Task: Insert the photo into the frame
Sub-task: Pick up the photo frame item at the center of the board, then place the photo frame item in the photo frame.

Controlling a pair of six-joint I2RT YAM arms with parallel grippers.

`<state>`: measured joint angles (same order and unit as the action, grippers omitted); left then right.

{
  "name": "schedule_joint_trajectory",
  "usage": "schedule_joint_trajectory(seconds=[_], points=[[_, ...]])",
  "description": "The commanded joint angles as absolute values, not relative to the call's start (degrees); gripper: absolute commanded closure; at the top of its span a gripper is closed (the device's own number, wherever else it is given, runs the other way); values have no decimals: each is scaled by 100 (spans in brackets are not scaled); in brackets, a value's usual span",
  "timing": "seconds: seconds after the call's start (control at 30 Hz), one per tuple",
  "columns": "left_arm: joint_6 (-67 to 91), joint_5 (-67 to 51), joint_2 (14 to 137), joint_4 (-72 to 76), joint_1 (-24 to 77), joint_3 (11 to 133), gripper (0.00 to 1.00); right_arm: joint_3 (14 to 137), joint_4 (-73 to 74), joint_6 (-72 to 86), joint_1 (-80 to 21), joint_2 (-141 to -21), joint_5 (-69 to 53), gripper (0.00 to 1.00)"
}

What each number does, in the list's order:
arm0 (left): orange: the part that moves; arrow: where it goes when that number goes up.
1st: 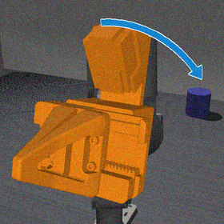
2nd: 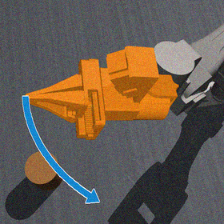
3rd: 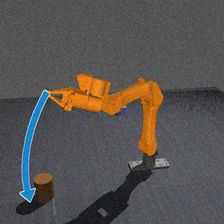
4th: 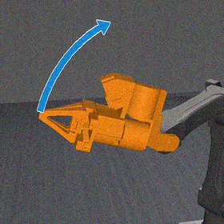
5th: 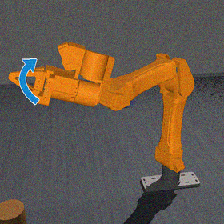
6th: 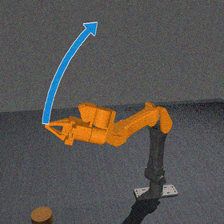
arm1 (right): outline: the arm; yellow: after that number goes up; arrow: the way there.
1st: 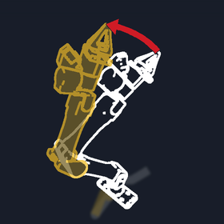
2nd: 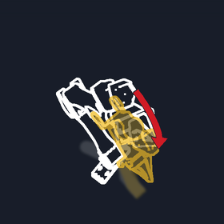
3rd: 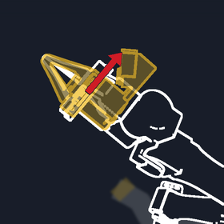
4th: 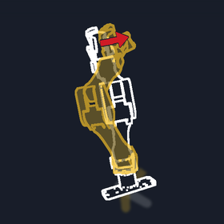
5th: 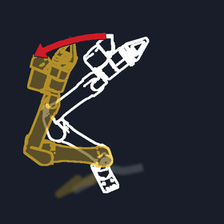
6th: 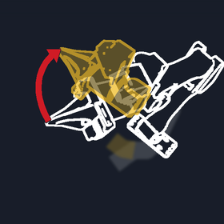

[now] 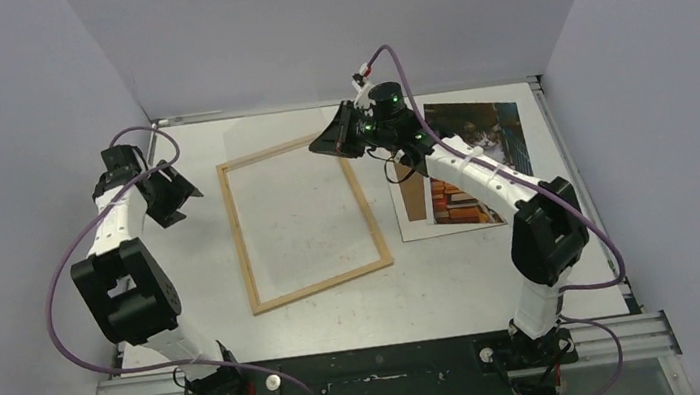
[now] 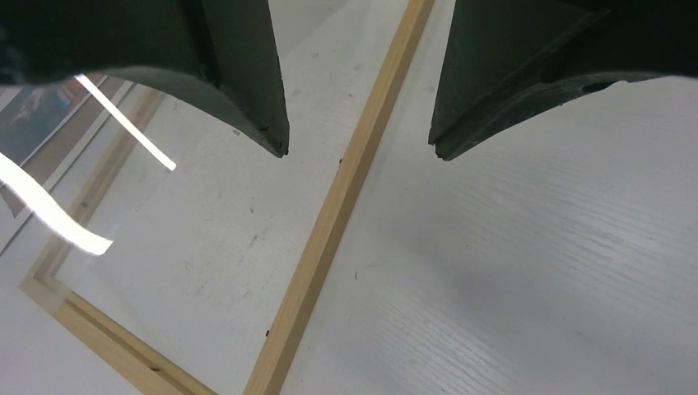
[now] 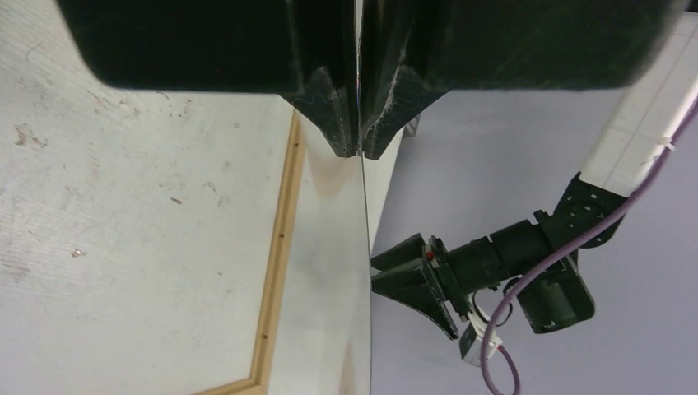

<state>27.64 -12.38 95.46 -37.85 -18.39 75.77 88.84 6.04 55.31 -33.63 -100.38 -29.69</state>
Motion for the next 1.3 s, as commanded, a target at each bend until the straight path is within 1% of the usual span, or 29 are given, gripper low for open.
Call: schedule_joint_trajectory(seconds=[0.0, 0.17, 0.33, 0.5, 0.6, 0.73, 0.87, 0.93, 1.0, 1.27], points=[[2943, -1688, 10015, -3078, -1951, 7703, 40, 9200, 312, 5371, -3357, -10319, -3002, 100], [3046, -2195, 10499, -2507, -1951, 7546, 41, 9234, 53, 5519, -3304, -10775, -3082, 100], [3035, -2485, 10983, -2259, -1947, 7549, 43, 9317, -191, 5776, -3290, -10886, -3174, 100], [3013, -2761, 11420, -2270, -1926, 7765, 52, 9466, -176, 5859, -3194, -11032, -3435, 100], [2997, -2773, 11585, -2268, -1901, 7807, 54, 9451, -282, 5930, -3132, -11197, -3715, 100], [3001, -2804, 11747, -2270, -1857, 7878, 55, 9193, -1121, 6383, -3143, -11269, -4077, 100], [2997, -2799, 11859, -2267, -1807, 7947, 59, 9116, -1390, 6696, -3163, -11294, -4105, 100], [2983, -2819, 11913, -2268, -1779, 7970, 66, 9116, -1598, 6879, -3185, -11330, -4144, 100], [2979, -2870, 11989, -2272, -1748, 7997, 70, 9180, -1518, 6847, -3214, -11383, -4148, 100], [2974, -2960, 12174, -2302, -1571, 8111, 76, 9250, -1458, 6949, -3234, -11554, -4107, 100]])
